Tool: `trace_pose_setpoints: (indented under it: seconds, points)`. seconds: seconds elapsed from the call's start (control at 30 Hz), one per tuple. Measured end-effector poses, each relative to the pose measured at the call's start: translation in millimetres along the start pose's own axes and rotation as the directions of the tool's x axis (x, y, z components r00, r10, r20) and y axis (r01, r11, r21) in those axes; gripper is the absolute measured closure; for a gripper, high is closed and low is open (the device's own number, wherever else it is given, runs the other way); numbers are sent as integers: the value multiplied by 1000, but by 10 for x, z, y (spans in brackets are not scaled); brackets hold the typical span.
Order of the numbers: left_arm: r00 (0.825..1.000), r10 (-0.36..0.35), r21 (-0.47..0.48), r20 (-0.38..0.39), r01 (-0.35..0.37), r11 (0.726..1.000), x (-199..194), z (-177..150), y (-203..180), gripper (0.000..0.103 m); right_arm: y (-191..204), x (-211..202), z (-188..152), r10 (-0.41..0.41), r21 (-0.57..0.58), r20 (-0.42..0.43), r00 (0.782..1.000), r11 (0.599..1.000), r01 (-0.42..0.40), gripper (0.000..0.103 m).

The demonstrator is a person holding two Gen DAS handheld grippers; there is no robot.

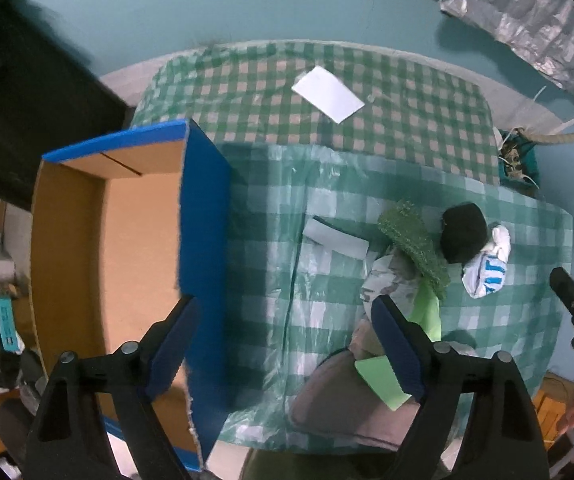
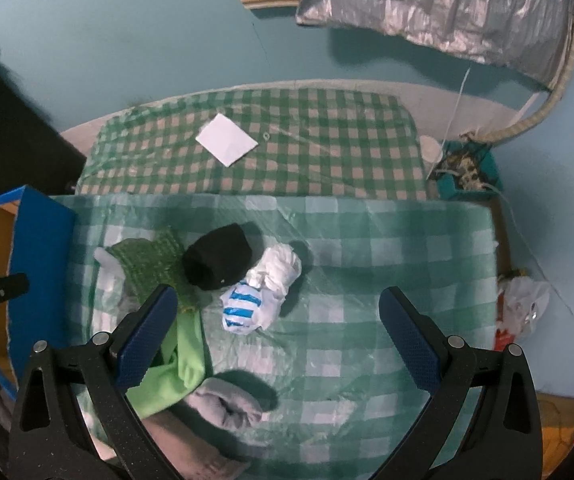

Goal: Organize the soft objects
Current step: 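Move the right tool down toward the white blue-striped sock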

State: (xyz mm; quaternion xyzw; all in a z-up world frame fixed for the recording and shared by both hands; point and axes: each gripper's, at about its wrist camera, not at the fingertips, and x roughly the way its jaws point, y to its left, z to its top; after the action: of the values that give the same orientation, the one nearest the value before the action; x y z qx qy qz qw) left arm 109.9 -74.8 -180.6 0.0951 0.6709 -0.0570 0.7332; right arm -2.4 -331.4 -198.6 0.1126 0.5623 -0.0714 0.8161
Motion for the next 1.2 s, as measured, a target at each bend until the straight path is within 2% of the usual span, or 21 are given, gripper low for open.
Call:
trace_pose_setpoints:
  seconds: [0.07,0.17,0.3,0.57,0.63,0.87,0.97,1.1,1.2]
  points:
    - [1000,-7,-10,5,7,1000,56,37,-21,16,-16,107,3,0,14,-12,1000,1000,0,3]
    - [1000,29,-3,7,-29,1000,193,115,-76,16,-40,262,23,4,31,-33,999,1000,-3,3]
    - [999,43,-6,-24,-43,999,455,224,-102,16,-29,465,29,-12,35,-66,998,999,14,3]
    - [996,-12,-110,-87,3,994,827,329,1,16,-47,742,18,-27,53,-102,994,998,33,7]
    - [997,1,-131,-82,-12,991,846,360,5,16,-62,782,-6,-24,59,-107,994,998,30,8]
    - [993,-30,-155,-117,12,988,953,441,-99,16,-78,893,-40,-7,76,-129,992,997,16,8]
    - [988,-42,-178,-146,15,984,1062,460,-131,16,-67,944,-50,7,89,-141,990,996,6,13]
    - [984,-32,-196,-173,-2,981,1180,475,-177,33,-23,1006,-68,17,86,-156,988,996,-4,21]
    - [981,-21,-193,-194,-17,981,1252,485,-208,36,25,1032,-97,17,67,-166,986,998,-6,24]
